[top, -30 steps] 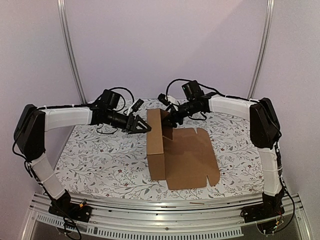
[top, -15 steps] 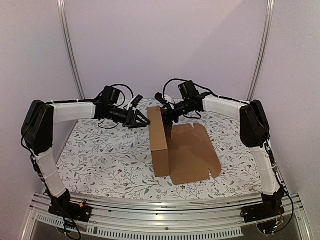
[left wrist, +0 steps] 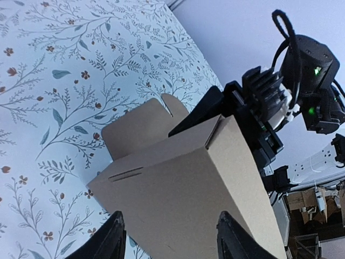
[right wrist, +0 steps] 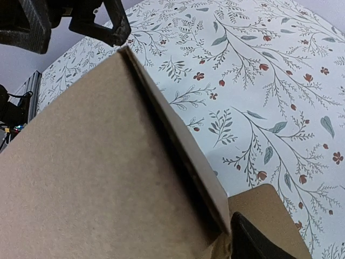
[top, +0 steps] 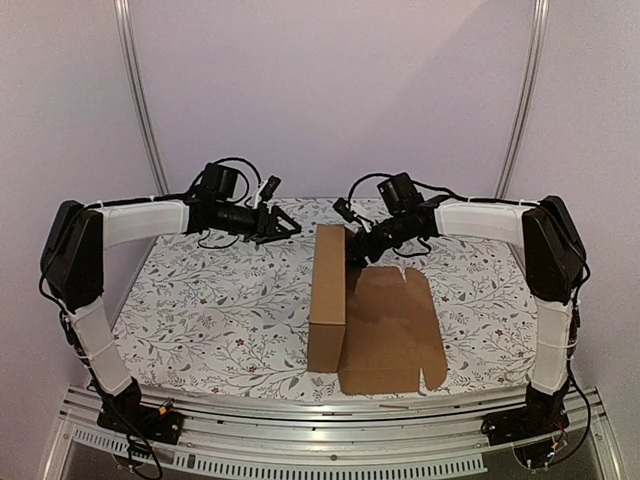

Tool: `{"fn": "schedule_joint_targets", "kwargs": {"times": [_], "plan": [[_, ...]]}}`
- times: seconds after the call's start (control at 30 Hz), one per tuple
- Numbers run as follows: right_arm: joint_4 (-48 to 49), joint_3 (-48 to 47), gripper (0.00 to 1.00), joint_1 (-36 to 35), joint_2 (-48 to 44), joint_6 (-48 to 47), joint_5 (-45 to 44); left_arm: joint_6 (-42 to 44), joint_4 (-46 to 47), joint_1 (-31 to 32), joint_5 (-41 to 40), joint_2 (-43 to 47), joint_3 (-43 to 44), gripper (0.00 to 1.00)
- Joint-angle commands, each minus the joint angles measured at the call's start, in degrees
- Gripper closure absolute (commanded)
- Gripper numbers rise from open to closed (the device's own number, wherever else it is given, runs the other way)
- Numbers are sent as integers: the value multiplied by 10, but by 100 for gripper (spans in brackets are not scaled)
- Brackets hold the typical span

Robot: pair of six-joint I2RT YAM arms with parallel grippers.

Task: Fold the paper box

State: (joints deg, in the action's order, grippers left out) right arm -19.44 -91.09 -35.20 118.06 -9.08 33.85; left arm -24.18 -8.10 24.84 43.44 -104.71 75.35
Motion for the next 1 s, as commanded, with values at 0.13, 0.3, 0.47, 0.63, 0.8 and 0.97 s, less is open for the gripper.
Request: {"fn": "schedule_joint_targets", "kwargs": {"times": [0.13, 0.3, 0.47, 0.63, 0.8, 0.97], "plan": [[-56, 61, 26, -2, -85, 99, -8, 8, -15, 56, 3, 11, 40, 37], [-154, 60, 21, 21, -122, 10, -12, 50, -156, 97, -83, -4, 98, 35], [-285, 45, 18, 77, -153, -122, 55, 57, -183, 114, -117, -16, 103, 36], [-355, 9, 19, 144, -155, -242, 92, 63, -185, 115, -143, -37, 109, 41], [-311, -58, 23, 185, -98, -240, 64, 70, -179, 116, -130, -55, 121, 43], [-182, -118, 32, 186, -7, -170, 4, 99, -159, 115, -95, -71, 124, 43]]}}
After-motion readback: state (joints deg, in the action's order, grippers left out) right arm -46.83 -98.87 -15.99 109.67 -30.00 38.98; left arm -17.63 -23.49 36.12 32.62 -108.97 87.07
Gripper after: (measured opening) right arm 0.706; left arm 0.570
